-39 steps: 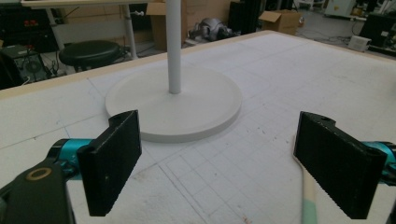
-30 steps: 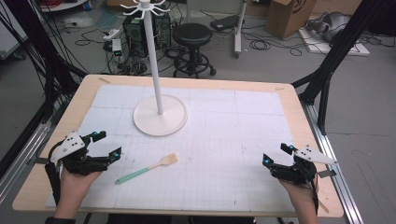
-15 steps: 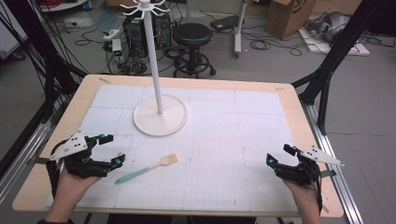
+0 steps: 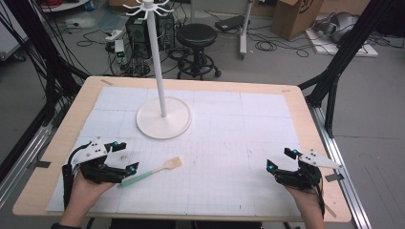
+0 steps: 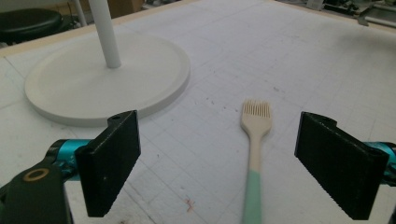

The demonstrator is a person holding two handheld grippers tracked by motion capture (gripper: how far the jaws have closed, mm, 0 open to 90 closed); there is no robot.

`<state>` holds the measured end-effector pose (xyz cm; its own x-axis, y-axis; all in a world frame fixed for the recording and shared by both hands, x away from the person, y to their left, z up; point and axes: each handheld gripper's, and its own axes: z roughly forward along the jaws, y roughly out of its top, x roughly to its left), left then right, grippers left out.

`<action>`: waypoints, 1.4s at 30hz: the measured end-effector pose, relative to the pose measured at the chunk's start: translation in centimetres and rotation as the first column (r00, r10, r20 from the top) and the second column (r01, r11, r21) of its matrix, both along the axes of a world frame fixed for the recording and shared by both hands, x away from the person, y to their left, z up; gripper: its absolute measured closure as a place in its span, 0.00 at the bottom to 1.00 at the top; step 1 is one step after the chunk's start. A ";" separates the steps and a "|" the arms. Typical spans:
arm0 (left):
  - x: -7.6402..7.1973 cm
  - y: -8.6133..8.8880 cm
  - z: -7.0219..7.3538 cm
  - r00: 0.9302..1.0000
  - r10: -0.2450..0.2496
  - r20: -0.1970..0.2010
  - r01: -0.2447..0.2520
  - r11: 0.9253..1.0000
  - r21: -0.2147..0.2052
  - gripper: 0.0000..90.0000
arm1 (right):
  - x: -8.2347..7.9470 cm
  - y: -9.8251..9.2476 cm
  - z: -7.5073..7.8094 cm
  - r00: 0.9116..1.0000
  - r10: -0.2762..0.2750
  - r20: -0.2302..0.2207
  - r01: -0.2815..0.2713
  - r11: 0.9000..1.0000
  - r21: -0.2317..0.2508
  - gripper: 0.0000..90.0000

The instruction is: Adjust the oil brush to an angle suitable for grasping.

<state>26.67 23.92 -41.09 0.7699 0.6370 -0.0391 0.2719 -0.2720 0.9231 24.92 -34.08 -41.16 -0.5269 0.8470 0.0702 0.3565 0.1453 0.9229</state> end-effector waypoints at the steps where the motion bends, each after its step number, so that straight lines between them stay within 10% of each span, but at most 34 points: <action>1: 0.0 -0.3 -0.5 1.000 -0.005 -0.022 0.005 1.000 0.018 0.17 | 0.0 0.0 -0.2 1.000 -0.008 -0.010 0.008 1.000 -0.008 0.16; 14: 0.3 -2.2 -1.7 0.996 -0.049 -0.072 0.057 0.993 0.104 0.18 | -0.1 -0.3 -0.5 1.000 -0.007 -0.014 0.006 1.000 -0.024 0.16; 27: 0.4 -2.3 -1.9 0.985 -0.112 -0.128 0.124 0.988 0.094 0.22 | 1.0 0.7 0.0 0.986 0.166 -0.036 -0.166 0.986 0.010 0.16; 42: 0.5 -3.5 -2.3 0.978 -0.108 -0.179 0.140 0.974 0.177 0.56 | 1.1 -0.4 -0.3 0.992 0.120 -0.045 -0.120 0.993 -0.003 0.16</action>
